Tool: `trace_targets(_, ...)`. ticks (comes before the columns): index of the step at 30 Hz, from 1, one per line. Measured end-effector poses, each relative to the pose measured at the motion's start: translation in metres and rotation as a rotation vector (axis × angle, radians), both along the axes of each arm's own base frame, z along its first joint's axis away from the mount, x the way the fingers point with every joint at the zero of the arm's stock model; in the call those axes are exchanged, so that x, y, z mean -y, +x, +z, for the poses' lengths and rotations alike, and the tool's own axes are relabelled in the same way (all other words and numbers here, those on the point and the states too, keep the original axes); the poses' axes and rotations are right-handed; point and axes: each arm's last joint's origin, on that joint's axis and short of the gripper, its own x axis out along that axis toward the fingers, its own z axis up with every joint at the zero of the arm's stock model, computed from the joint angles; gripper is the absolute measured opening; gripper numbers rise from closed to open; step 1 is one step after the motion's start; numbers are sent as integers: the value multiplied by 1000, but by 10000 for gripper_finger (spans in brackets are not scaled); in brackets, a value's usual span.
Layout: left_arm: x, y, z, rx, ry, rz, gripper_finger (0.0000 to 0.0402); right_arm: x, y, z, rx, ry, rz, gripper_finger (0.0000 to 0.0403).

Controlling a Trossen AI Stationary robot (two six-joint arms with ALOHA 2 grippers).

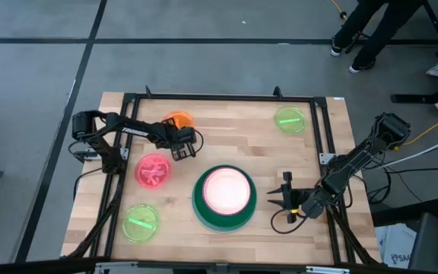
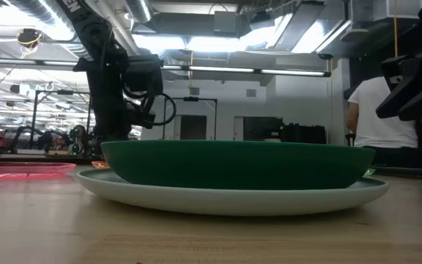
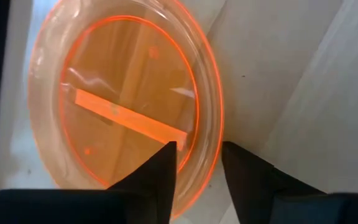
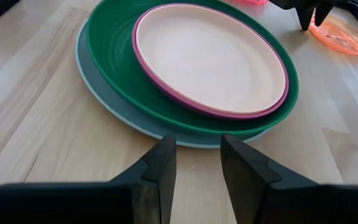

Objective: Stack plastic plates
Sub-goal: Stack the orange plate on top of the light orange plate

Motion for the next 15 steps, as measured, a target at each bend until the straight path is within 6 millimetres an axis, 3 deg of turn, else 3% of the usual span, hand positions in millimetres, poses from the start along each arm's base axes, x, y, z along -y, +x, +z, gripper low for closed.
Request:
trace_targets(10,-2,0,0,3,-11,-18,14,0,0,0,0,0,0,115)
trace_targets(15,0,3,0,21,5,-28,6,0,0,0,0,0,0,115)
